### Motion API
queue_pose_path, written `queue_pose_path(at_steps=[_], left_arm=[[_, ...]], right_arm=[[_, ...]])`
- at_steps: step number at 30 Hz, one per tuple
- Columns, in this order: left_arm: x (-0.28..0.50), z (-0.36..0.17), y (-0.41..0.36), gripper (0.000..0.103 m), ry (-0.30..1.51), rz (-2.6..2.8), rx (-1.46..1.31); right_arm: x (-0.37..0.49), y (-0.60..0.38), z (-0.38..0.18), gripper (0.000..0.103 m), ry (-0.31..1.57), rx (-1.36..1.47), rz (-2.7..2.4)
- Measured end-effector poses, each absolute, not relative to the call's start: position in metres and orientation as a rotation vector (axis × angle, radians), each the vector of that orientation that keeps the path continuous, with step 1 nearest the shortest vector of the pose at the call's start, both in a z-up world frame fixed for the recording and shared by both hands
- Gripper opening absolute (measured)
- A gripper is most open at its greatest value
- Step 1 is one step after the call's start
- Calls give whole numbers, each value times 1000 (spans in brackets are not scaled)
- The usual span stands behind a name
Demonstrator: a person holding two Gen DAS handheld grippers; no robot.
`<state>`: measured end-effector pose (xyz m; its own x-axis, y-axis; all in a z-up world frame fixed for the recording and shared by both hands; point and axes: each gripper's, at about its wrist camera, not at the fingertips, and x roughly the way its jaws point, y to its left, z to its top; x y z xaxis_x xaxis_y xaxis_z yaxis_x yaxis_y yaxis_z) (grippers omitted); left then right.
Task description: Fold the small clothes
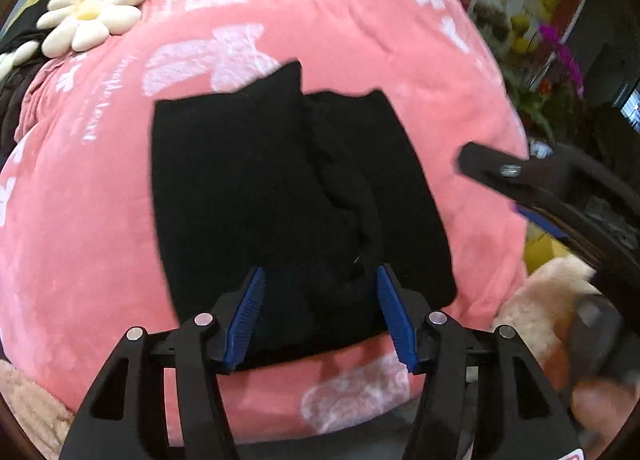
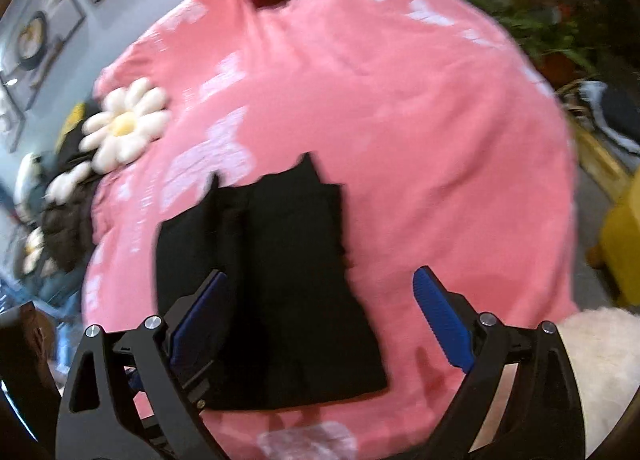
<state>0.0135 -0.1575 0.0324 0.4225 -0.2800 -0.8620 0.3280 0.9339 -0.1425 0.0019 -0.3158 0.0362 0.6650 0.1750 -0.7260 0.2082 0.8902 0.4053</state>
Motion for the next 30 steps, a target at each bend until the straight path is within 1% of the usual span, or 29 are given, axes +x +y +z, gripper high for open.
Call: queue_pose_path(at_steps=[1, 7, 11, 15, 16, 17, 18, 19, 20, 21, 23, 26, 28, 30], left_arm=[[10, 35, -153, 59, 1061, -368, 62], [-6, 39, -111, 59, 1066, -241, 113], [-11, 38, -88, 59, 1093, -199, 90], [-17, 36, -76, 59, 1113, -168, 80], [-19, 35, -74, 59, 1115, -167, 77], [-20, 35, -72, 59, 1116, -164, 77], [-21, 34, -70, 59, 1120, -161, 79], [-21, 32, -69, 59, 1127, -162, 80], [-21, 31, -68, 59, 1133, -160, 80], [-21, 29, -67, 59, 1137, -160, 77], [-22, 27, -65, 59, 1140, -162, 69], [-24, 25, -64, 59, 1147, -158, 67], [-24, 24, -61, 59, 1156, -154, 61], [-23, 22, -61, 59, 1162, -148, 57]], right_arm=[[10, -307, 39, 91, 861, 456, 32], [50, -264, 39, 91, 949, 299, 187], [83, -258, 17, 91, 1049, 331, 164], [97, -255, 0, 91, 1094, 329, 127], [98, -252, -5, 87, 1104, 318, 127], [99, -249, -10, 64, 1120, 327, 140], [100, -247, -16, 43, 1144, 355, 163], [100, -245, -19, 36, 1157, 393, 175], [98, -243, -18, 27, 1155, 406, 178], [98, -240, -15, 21, 1152, 407, 181], [96, -229, -6, 15, 1142, 376, 193], [94, -216, 20, 13, 1092, 326, 221], [90, -215, 52, 13, 1023, 340, 263], [82, -220, 80, 3, 960, 331, 271]])
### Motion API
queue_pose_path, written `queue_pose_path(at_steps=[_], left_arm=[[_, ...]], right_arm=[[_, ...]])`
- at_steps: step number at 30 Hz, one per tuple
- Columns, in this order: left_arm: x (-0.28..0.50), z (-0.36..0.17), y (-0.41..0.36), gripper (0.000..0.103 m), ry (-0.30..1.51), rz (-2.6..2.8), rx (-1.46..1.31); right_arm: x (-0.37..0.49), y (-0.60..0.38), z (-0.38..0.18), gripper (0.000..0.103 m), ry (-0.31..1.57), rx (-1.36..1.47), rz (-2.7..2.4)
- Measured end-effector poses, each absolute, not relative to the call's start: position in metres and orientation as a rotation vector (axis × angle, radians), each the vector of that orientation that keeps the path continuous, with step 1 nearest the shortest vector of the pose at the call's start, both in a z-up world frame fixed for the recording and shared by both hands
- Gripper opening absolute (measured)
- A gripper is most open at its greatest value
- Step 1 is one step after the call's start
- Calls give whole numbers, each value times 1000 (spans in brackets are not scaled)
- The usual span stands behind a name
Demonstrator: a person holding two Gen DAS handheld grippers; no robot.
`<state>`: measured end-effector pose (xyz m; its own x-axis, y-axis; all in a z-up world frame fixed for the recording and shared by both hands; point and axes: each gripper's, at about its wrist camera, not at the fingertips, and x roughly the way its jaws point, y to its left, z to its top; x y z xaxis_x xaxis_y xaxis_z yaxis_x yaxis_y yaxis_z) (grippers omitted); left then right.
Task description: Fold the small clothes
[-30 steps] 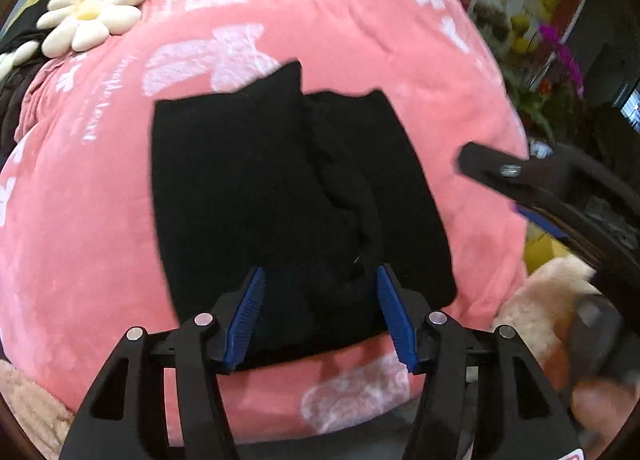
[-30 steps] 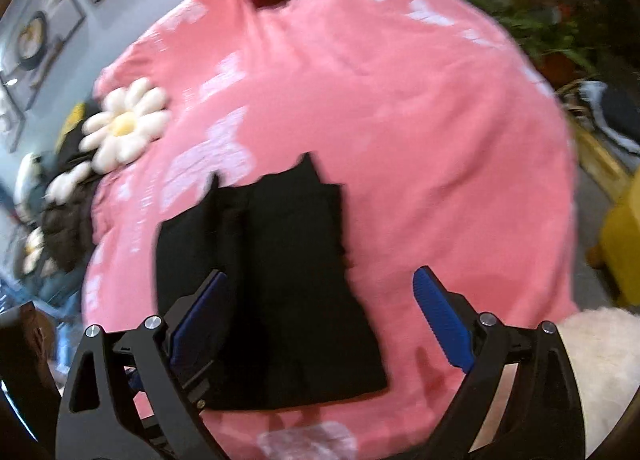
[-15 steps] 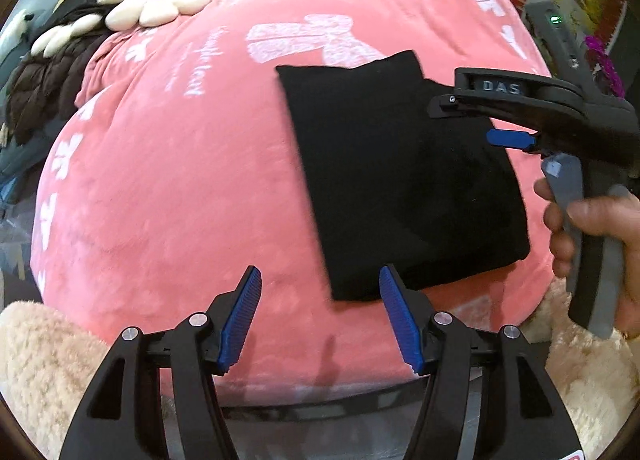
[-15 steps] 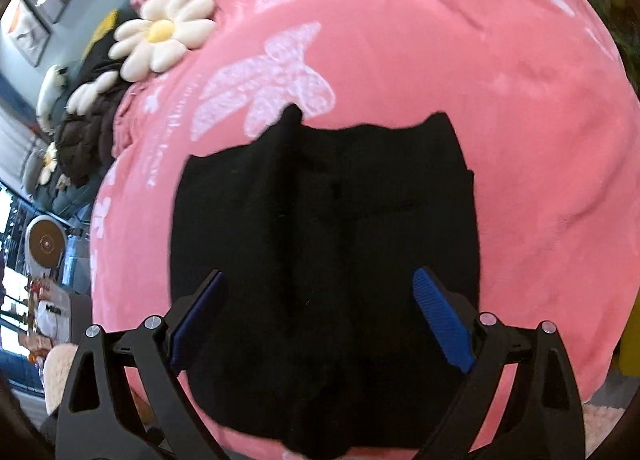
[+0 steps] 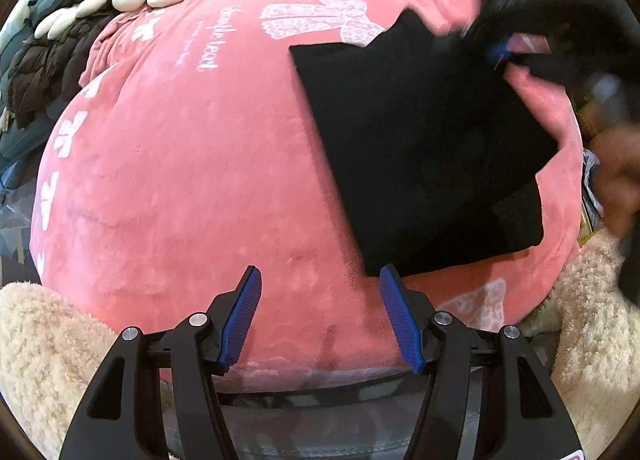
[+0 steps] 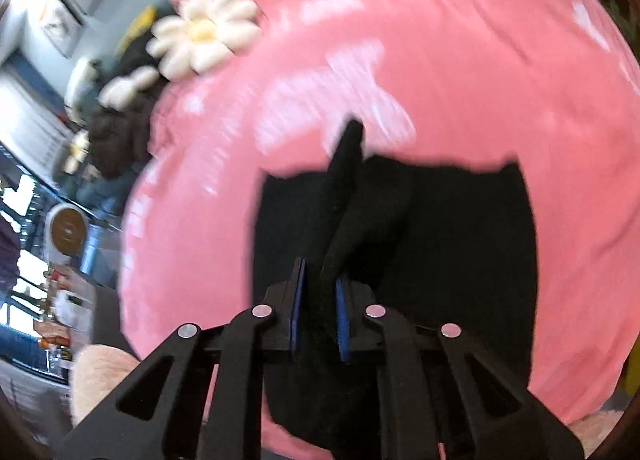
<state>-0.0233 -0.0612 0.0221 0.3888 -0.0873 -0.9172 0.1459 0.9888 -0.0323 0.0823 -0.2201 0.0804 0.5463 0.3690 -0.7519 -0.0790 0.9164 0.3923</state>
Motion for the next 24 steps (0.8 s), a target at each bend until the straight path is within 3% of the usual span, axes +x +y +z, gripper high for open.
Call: queue_pose_path(at_steps=[3, 6, 8, 10, 11, 13, 14, 15, 20, 21, 22, 23, 24], left_arm=[[-24, 22, -59, 60, 1164, -140, 53], [-22, 19, -61, 61, 1170, -138, 49], [-21, 17, -66, 61, 1176, -151, 48], [-21, 16, -69, 61, 1173, -158, 61], [-21, 15, -72, 61, 1175, -162, 72], [-21, 14, -75, 61, 1178, -170, 76], [-20, 14, -78, 61, 1179, -177, 74], [-20, 13, -81, 61, 1180, -182, 72], [-22, 16, -85, 61, 1186, -194, 70], [-23, 16, -85, 62, 1185, -192, 69], [-23, 18, -84, 63, 1182, -186, 71], [-24, 18, -82, 63, 1181, -184, 71], [-24, 20, -81, 63, 1180, -183, 70]], right_arm=[[67, -250, 99, 3, 915, 342, 200], [63, -286, 55, 3, 1012, 264, 43], [59, -310, 20, 4, 1115, 357, 13], [46, -320, 18, 8, 1088, 486, 65], [45, -317, 21, 14, 1077, 481, 77], [49, -302, 28, 42, 1070, 430, 117], [53, -295, 30, 64, 1064, 404, 134], [60, -284, 33, 71, 1052, 373, 163], [103, -241, 4, 78, 1142, 354, 247], [106, -236, -4, 74, 1158, 370, 265], [112, -229, -13, 56, 1174, 396, 311], [115, -224, -17, 10, 1196, 418, 339], [115, -221, -14, 8, 1185, 427, 340]])
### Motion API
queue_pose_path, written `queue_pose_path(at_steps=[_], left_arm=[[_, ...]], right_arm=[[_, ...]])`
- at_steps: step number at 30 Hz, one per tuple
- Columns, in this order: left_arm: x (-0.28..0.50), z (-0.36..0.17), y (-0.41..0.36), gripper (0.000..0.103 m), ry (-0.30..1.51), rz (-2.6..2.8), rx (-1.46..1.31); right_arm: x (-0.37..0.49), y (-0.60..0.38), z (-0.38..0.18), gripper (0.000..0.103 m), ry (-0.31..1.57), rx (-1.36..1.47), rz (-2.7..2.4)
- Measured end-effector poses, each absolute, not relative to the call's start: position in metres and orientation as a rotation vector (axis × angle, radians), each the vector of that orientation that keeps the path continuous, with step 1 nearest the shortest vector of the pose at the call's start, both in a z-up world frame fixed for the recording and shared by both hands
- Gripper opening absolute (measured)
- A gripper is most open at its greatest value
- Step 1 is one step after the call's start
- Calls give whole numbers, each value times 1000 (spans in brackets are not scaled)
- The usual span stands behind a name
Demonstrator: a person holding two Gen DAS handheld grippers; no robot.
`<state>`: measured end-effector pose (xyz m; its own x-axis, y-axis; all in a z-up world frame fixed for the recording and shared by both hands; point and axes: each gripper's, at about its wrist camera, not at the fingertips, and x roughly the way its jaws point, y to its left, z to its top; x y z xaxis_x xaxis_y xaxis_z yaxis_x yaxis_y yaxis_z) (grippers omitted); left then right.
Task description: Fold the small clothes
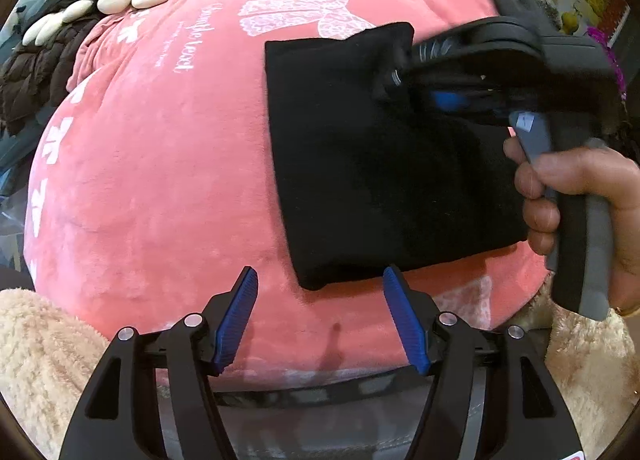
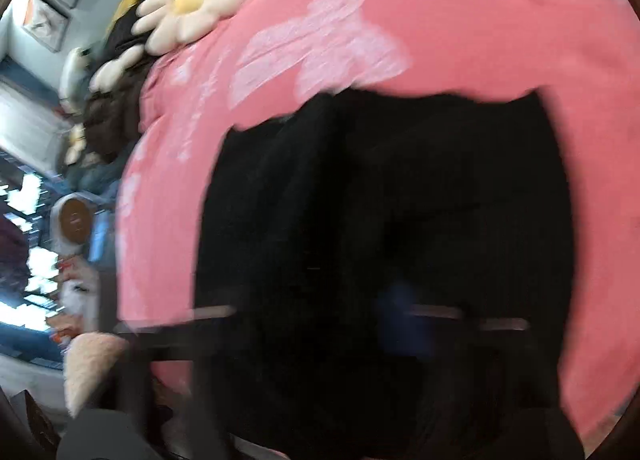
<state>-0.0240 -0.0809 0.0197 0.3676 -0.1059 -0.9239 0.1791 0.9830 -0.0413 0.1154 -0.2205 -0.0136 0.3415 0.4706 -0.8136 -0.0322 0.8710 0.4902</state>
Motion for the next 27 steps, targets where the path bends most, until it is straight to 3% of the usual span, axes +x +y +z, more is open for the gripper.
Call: queue_pose_path(at_steps=[5, 7, 8, 10, 12, 13, 15, 20, 23, 27], left_arm=[[-22, 30, -70, 65, 1157, -184, 44], [-19, 30, -70, 65, 1156, -188, 29], [-18, 29, -71, 65, 1160, -195, 21], [-14, 25, -75, 65, 1175, -212, -3], [-9, 23, -80, 65, 1190, -234, -28], [-6, 23, -81, 65, 1190, -247, -50], [-1, 24, -81, 65, 1193, -256, -93], [37, 8, -75, 67, 1210, -246, -226], [66, -8, -77, 67, 1237, -247, -283], [97, -30, -77, 72, 1271, -263, -405]], right_arm=[[93, -261, 53, 7, 1009, 439, 318], [91, -280, 43, 9, 1032, 384, 231], [96, -287, 19, 15, 1104, 333, 183], [98, -300, -14, 17, 1220, 312, 106], [83, -318, -5, 17, 1145, 436, 120], [73, -326, 4, 23, 1097, 473, 101], [60, -332, 13, 71, 1048, 478, 56], [66, -323, -1, 73, 1098, 420, 70], [68, -318, -19, 84, 1136, 441, 85], [80, -315, -41, 86, 1178, 513, 110]])
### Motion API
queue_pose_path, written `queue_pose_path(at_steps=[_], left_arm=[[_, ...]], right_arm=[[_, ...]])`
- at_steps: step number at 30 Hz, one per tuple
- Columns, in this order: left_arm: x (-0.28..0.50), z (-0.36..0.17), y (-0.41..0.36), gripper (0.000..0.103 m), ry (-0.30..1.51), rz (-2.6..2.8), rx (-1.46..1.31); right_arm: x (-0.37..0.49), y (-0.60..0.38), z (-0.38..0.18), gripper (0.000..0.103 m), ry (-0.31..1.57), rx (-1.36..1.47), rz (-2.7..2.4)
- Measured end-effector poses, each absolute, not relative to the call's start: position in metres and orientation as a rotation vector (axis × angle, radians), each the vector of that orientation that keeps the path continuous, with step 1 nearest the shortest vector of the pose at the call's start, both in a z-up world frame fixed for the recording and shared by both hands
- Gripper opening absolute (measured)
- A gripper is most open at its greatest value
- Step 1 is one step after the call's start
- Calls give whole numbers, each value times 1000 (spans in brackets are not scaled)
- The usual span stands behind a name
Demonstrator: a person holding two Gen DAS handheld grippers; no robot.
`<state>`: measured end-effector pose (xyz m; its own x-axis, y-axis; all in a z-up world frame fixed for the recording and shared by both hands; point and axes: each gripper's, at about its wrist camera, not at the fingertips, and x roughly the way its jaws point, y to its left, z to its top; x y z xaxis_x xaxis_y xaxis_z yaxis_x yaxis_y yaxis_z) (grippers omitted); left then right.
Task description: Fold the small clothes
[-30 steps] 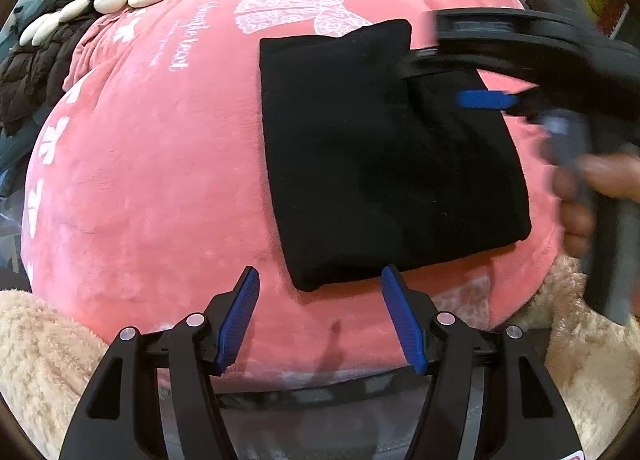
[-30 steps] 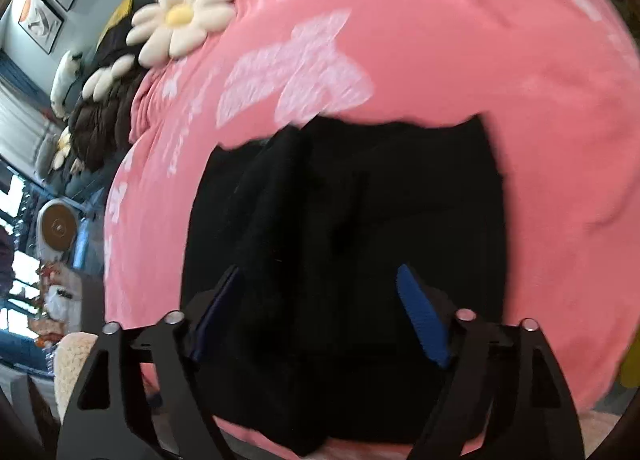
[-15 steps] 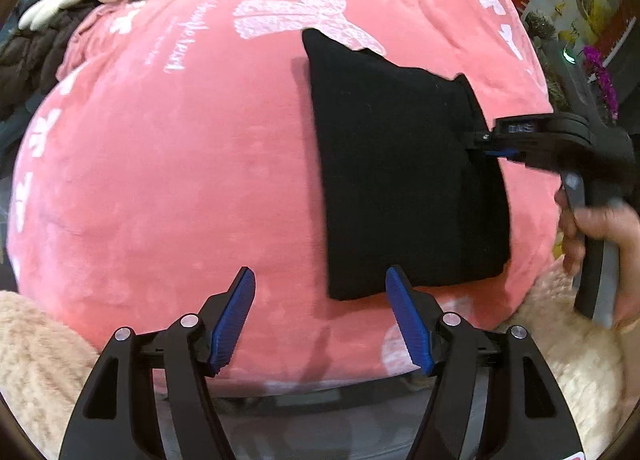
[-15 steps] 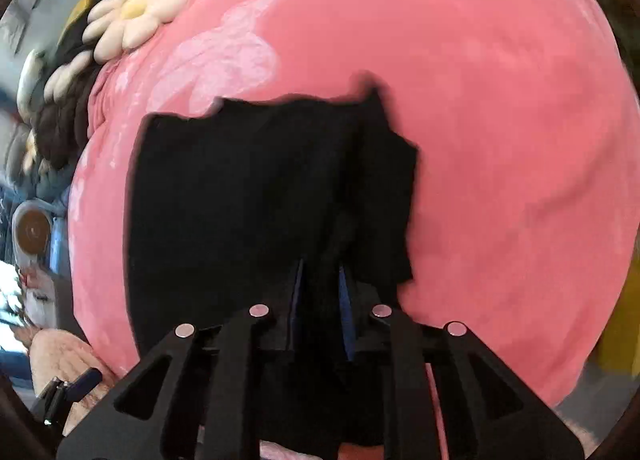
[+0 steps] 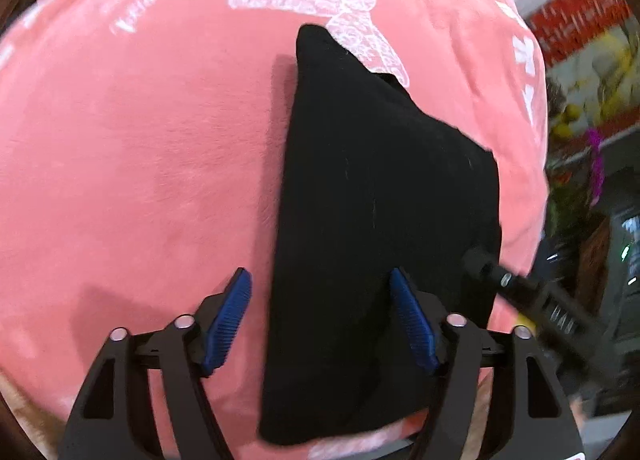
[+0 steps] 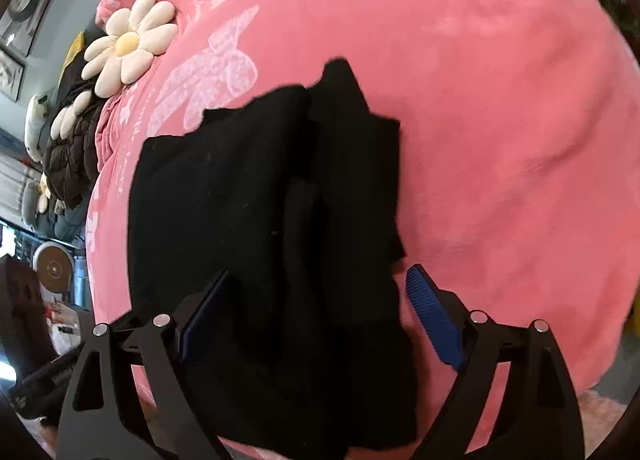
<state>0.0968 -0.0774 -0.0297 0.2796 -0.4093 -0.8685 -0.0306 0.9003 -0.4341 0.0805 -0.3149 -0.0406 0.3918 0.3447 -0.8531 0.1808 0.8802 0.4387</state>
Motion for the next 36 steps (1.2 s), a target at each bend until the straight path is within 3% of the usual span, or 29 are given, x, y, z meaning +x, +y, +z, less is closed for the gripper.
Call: queue_pose_path(at_steps=[1, 3, 4, 5, 6, 12, 13, 15, 16, 18, 20, 22, 24, 29, 31, 33, 36], left_arm=[[102, -36, -76, 72, 1282, -265, -446], [109, -41, -71, 67, 1270, -285, -538], [112, -39, -71, 37, 1262, -336, -558], [114, -37, -71, 34, 1278, -355, -555], [114, -32, -68, 26, 1274, -358, -567], [79, 32, -29, 24, 1201, -390, -504], [70, 36, -22, 27, 1204, -377, -486], [54, 27, -13, 39, 1233, -310, -380], [49, 17, -13, 40, 1248, -270, -311], [37, -6, -8, 40, 1280, -156, -177], [22, -11, 0, 40, 1253, -137, -181], [7, -5, 4, 49, 1200, -149, -205], [-2, -2, 4, 51, 1162, -150, -167], [-6, -3, -9, 52, 1146, -161, -65], [-8, -2, -15, 53, 1134, -164, -45], [-8, -2, -18, 53, 1133, -161, -33], [-15, -2, -15, 53, 1127, -166, -21]], right_arm=[[84, -314, -45, 85, 1182, 545, 133], [84, -315, -46, 62, 1184, 579, 160], [85, -312, -40, 51, 1175, 581, 179], [85, -309, -33, 31, 1171, 593, 195], [87, -306, -26, 27, 1164, 599, 203], [53, -272, 27, 27, 1090, 608, 355], [47, -264, 20, 30, 1107, 600, 364], [42, -249, -5, 47, 1179, 517, 303], [38, -244, -24, 48, 1237, 444, 218], [29, -246, -33, 48, 1257, 434, 143], [17, -249, -5, 48, 1150, 446, 142], [14, -237, 23, 48, 1098, 358, 175], [21, -224, 31, 48, 1105, 317, 202], [50, -205, -4, 48, 1197, 307, 198], [58, -201, -13, 42, 1201, 317, 197], [57, -198, -6, 13, 1189, 321, 223], [51, -196, 32, 12, 1083, 271, 211]])
